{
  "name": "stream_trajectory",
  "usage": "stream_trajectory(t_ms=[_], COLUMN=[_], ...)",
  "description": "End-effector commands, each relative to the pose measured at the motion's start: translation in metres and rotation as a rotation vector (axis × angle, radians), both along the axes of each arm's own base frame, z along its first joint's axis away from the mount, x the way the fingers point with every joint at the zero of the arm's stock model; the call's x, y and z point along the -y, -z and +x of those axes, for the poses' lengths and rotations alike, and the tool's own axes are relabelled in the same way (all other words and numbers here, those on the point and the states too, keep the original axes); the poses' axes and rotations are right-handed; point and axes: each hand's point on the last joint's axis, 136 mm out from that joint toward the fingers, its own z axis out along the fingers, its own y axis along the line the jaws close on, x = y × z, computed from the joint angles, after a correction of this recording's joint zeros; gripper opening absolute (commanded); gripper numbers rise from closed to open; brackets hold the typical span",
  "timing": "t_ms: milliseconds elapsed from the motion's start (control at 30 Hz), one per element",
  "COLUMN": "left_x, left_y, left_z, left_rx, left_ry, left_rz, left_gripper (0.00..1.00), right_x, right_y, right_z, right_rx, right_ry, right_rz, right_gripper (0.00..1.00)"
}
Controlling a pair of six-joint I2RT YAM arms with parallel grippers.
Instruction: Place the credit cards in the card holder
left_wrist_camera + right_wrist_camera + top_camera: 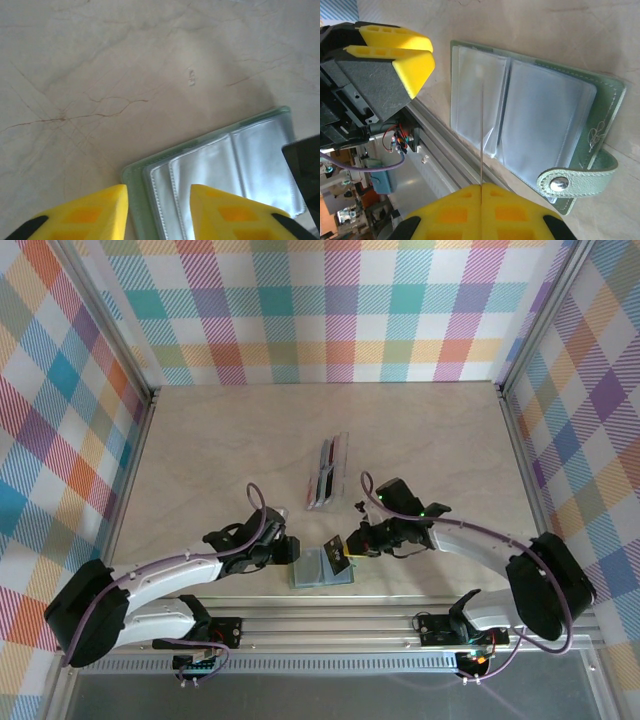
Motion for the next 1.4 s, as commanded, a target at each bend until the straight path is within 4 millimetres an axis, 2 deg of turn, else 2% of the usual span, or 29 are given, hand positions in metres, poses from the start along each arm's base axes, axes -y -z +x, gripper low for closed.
stream_trajectory(t_ms=[0,400,1133,1367], left_x=[0.001,-0.009,-0.006,-0.006], left_y=[0.006,0.022,0.027,0.033], left_z=[0.0,-0.008,-0.011,-0.017], left_rx=[0.016,0.0,-0.007,-0.014], left_ry=[-0.004,-0.021,-0.015,-0.008], left_rz=[0.007,0.042,0.041,0.042], left_gripper=[0.34,0.32,0.32,0.3], right_x=[-0.008,-0.009,-0.015,-0.021], right_y=[0.002,0.026,0.038,0.038], right_z=[-0.005,-0.011,-0.013,-0.004], right_rx=[-0.013,-0.057,-0.083,-0.066], right_ry=[-0.043,-0.069,-0.092,-0.056], right_rz=[0.046,0.012,0.005,0.003], right_gripper=[0.0,0.0,0.0,0.0])
